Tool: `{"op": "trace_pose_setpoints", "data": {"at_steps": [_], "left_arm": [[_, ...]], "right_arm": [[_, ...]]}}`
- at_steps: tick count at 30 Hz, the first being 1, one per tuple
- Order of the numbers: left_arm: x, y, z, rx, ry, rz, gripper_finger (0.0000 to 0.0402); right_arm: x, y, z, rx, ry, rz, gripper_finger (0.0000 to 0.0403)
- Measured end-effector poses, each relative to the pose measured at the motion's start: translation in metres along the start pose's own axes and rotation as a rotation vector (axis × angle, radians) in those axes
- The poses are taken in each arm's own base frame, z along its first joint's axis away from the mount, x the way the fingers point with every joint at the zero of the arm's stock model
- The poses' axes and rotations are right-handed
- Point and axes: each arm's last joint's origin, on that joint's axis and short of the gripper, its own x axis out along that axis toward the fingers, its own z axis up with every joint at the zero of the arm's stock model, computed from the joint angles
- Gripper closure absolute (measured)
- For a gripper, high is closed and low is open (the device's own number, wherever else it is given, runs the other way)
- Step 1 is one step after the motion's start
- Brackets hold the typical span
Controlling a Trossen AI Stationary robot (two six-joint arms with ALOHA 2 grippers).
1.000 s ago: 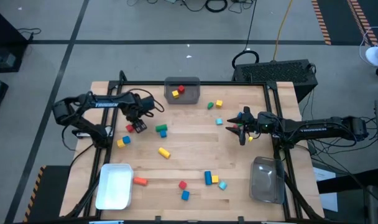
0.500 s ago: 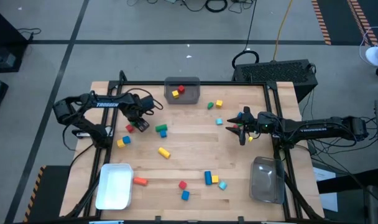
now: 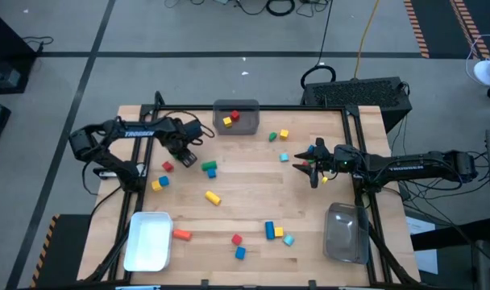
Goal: Sort blocks by size
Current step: Put the green square block into the top black bin
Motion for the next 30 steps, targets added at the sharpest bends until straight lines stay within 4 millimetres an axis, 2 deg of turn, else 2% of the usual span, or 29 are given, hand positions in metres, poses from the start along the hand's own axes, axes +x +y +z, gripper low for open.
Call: {"op": "trace_pose_setpoints", "data": {"at_steps": [6, 13, 18, 25, 30], "left_arm": [[-0.025, -0.004, 0.028, -0.012, -0.179, -0.043, 0.0258], [-0.065, -0.017, 0.065, 0.005, -0.51, -0.126, 0.0258], [-0.086, -0.021, 0.08, 0.026, -0.669, -0.155, 0.0258], [-0.091, -0.014, 0.098, -0.002, -0.812, -0.158, 0.0258], [-0.07, -0.018, 0.122, 0.01, -0.874, -0.146, 0.0258]], "right_arm": [[0.0, 0.0, 0.0, 0.002, 0.0, 0.0, 0.0227], [0.0, 0.0, 0.0, 0.002, 0.0, 0.0, 0.0227], [0.0, 0.0, 0.0, 0.002, -0.001, 0.0, 0.0227], [0.0, 0.0, 0.0, -0.007, -0.004, 0.0, 0.0227], [0.0, 0.0, 0.002, -0.016, -0.021, -0.001, 0.0227]]}}
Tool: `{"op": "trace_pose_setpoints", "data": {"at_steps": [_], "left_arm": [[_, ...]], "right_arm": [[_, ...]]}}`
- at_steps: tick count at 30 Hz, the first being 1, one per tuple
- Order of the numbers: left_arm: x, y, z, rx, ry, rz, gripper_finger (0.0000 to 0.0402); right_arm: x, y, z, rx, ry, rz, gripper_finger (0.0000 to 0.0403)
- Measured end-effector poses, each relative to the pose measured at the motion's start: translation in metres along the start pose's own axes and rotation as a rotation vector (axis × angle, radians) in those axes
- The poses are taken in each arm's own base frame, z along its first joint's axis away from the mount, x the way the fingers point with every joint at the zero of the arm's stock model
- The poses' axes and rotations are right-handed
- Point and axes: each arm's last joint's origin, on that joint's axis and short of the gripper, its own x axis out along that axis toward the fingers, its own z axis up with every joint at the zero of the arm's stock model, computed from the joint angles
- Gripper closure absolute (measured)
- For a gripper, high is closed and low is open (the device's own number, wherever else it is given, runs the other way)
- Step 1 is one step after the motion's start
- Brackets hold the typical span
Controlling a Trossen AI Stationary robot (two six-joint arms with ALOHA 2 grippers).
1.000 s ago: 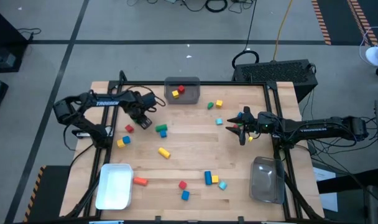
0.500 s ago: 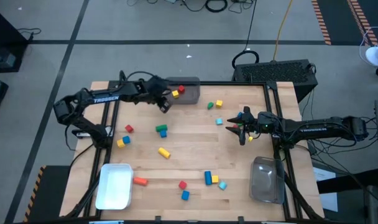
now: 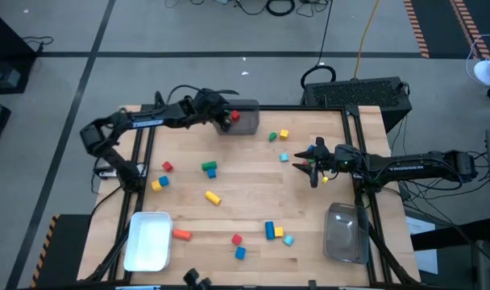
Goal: Sort blocks by size
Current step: Put the green square block into the top black bin, then put the red square block into the top black bin
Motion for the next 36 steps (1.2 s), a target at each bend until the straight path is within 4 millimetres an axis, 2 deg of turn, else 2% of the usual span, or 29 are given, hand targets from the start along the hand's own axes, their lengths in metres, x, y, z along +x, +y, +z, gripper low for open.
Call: {"op": "trace_pose_setpoints", "data": {"at_steps": [6, 15, 30, 36], "left_arm": [[0.037, 0.005, -0.014, 0.03, 0.014, 0.072, 0.0258], [0.06, 0.023, -0.027, 0.036, 0.064, 0.139, 0.0258], [0.063, 0.021, -0.022, 0.109, 0.001, 0.161, 0.0209], [0.049, 0.013, -0.016, 0.137, -0.005, 0.144, 0.0207]], "right_arm": [[0.0, 0.0, 0.0, 0.0, -0.003, 0.0, 0.0227], [0.0, -0.001, -0.001, -0.009, 0.006, -0.015, 0.0227], [0.0, -0.001, -0.001, -0.009, 0.01, -0.022, 0.0227], [0.0, -0.001, -0.001, -0.009, 0.01, -0.022, 0.0227]]}}
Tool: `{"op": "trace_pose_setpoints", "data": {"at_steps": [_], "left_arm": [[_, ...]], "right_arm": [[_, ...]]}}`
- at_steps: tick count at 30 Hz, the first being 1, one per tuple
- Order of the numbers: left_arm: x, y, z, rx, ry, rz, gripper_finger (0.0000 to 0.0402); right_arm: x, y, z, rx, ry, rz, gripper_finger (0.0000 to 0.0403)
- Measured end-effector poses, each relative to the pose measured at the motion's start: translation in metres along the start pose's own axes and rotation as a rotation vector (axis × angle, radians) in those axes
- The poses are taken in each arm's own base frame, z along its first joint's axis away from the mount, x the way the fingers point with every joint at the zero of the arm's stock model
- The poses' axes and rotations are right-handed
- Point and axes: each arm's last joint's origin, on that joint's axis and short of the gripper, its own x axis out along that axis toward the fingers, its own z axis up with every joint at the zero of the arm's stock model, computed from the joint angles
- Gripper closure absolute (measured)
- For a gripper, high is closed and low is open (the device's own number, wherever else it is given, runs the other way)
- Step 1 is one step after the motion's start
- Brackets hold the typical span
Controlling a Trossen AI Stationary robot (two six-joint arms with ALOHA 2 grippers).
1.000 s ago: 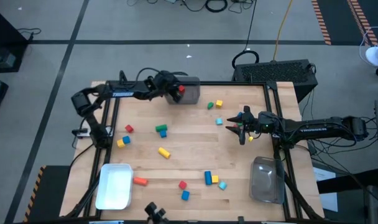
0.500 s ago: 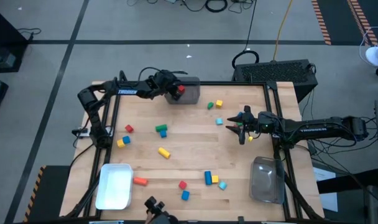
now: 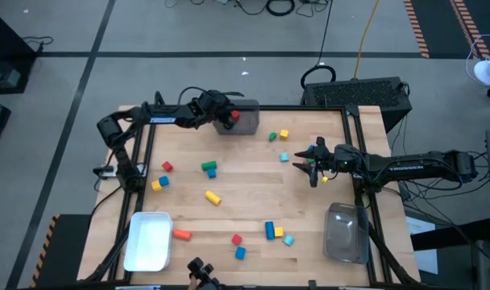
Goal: Sort blocks by size
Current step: Put the red square block into the top black bin
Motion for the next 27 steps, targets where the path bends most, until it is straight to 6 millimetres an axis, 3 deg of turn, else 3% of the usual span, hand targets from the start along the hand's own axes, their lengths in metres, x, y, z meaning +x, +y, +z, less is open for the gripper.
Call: {"op": "trace_pose_setpoints", "data": {"at_steps": [7, 12, 20, 27], "left_arm": [[-0.043, -0.004, 0.015, 0.04, -0.001, -0.034, 0.0207], [-0.082, -0.007, 0.014, 0.089, 0.079, -0.069, 0.0207], [-0.132, -0.014, -0.009, 0.106, 0.339, -0.109, 0.0207], [-0.155, -0.016, -0.031, 0.072, 0.585, -0.072, 0.0207]], "right_arm": [[0.0, 0.0, 0.0, 0.001, 0.002, 0.0, 0.0227], [0.0, 0.0, -0.001, 0.002, 0.007, -0.001, 0.0227], [0.0, 0.0, -0.001, 0.006, 0.008, -0.001, 0.0227], [0.0, 0.0, -0.001, 0.011, 0.009, 0.001, 0.0227]]}}
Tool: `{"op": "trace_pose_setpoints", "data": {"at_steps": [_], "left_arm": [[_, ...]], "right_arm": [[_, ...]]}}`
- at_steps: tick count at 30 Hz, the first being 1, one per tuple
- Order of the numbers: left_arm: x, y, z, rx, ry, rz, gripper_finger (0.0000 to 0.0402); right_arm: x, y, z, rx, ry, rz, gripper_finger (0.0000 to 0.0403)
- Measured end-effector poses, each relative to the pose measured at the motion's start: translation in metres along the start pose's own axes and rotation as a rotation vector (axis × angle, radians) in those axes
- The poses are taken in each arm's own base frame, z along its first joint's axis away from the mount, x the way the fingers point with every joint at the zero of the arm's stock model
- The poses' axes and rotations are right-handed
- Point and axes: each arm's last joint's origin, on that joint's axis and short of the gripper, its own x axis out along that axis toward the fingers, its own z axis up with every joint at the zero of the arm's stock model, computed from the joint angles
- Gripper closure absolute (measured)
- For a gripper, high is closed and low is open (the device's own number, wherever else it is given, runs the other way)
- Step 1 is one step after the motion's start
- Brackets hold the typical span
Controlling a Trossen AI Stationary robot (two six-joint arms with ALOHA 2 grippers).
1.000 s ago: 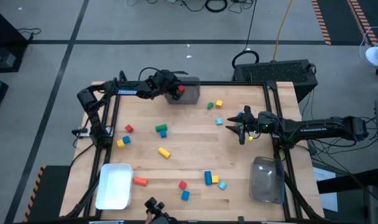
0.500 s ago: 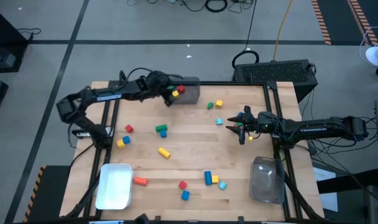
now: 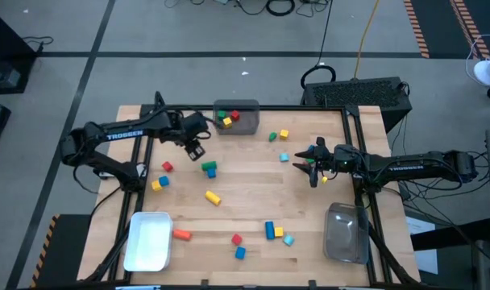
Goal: Sort blocks by size
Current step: Put the red square block into the top black bin
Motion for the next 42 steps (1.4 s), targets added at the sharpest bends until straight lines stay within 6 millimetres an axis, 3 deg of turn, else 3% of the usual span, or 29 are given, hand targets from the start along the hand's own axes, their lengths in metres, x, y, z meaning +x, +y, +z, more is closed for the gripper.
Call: {"op": "trace_pose_setpoints", "data": {"at_steps": [7, 19, 25, 33, 42], "left_arm": [[0.004, -0.006, -0.02, 0.012, 0.144, 0.031, 0.0207], [0.037, -0.007, -0.066, -0.007, 0.302, 0.074, 0.0207], [0.042, -0.001, -0.091, -0.091, 0.293, 0.061, 0.0207], [0.038, 0.002, -0.107, -0.236, 0.233, -0.022, 0.0207], [0.056, 0.001, -0.124, -0.273, 0.301, -0.021, 0.0206]], "right_arm": [[0.0, 0.0, -0.001, 0.0, 0.009, 0.0, 0.0227], [0.0, 0.0, -0.001, -0.006, 0.015, 0.0, 0.0227], [0.0, 0.0, -0.001, -0.007, 0.015, 0.0, 0.0227], [0.0, 0.0, -0.001, -0.002, 0.014, -0.001, 0.0227], [0.0, 0.0, -0.001, 0.0, 0.013, 0.0, 0.0227]]}}
